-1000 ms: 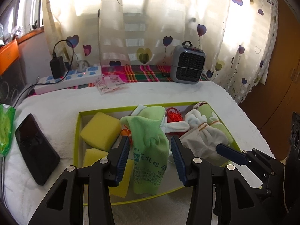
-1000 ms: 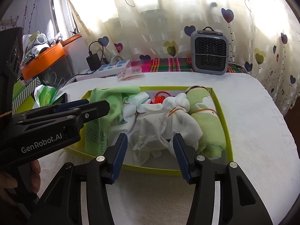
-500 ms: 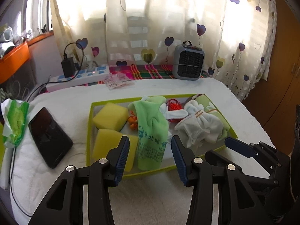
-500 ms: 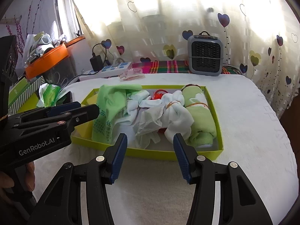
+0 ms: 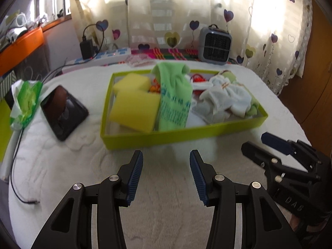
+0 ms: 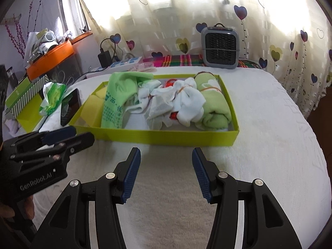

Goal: Organize soft objects

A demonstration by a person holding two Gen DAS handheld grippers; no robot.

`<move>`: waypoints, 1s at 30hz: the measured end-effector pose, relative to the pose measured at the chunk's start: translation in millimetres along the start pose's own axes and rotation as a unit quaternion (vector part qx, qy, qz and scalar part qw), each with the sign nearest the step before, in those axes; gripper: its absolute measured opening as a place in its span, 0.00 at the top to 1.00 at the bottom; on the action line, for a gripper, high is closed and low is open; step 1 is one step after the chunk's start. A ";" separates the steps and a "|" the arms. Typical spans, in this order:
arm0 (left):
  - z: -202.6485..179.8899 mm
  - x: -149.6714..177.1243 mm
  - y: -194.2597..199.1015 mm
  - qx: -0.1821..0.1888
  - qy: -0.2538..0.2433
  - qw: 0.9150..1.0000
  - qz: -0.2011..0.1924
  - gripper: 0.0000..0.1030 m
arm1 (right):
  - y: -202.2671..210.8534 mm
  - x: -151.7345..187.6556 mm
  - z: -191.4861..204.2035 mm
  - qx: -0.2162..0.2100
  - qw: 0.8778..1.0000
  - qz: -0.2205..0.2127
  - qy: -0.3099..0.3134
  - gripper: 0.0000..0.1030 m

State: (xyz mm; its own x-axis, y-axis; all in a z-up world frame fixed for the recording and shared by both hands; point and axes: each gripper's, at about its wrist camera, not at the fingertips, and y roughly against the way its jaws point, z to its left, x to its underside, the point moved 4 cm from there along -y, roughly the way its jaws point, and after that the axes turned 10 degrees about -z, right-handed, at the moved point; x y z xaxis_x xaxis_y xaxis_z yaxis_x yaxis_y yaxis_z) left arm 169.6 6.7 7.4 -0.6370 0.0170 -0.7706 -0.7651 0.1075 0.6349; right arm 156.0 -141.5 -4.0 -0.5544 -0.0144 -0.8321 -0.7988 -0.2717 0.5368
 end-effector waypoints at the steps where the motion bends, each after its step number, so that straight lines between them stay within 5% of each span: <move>1: 1.8 5.5 -0.3 -0.006 0.003 1.000 0.006 0.56 | 0.1 1.6 -0.5 0.000 1.000 0.002 -0.001 0.49; 9: 8.5 35.4 -2.6 -0.023 0.009 0.999 0.044 0.56 | 0.7 21.6 -3.2 0.014 0.999 0.033 0.012 0.48; 30: -4.1 53.3 10.4 -0.066 0.007 0.998 0.019 0.46 | 7.5 40.4 -8.4 0.030 0.998 0.053 0.025 0.44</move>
State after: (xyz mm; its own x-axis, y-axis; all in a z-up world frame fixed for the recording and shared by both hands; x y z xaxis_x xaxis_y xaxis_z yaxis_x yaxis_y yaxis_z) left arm 127.2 4.7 -26.9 -0.6660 0.0051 -0.7459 -0.7458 -0.0239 0.6657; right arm 129.6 -152.2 -34.7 -0.6254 -0.0884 -0.7753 -0.7496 -0.2080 0.6284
